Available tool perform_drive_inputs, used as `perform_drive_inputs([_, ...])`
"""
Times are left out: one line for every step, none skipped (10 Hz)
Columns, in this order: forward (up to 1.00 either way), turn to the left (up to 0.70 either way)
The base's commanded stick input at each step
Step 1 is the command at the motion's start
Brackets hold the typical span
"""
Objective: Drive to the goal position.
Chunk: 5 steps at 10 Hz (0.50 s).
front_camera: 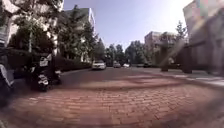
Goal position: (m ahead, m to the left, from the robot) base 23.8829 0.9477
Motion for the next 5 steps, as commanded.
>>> perform_drive_inputs([0.7,0.0])
perform_drive_inputs([0.7,0.0])
perform_drive_inputs([0.7,0.0])
perform_drive_inputs([0.7,0.0])
perform_drive_inputs([0.7,0.0])
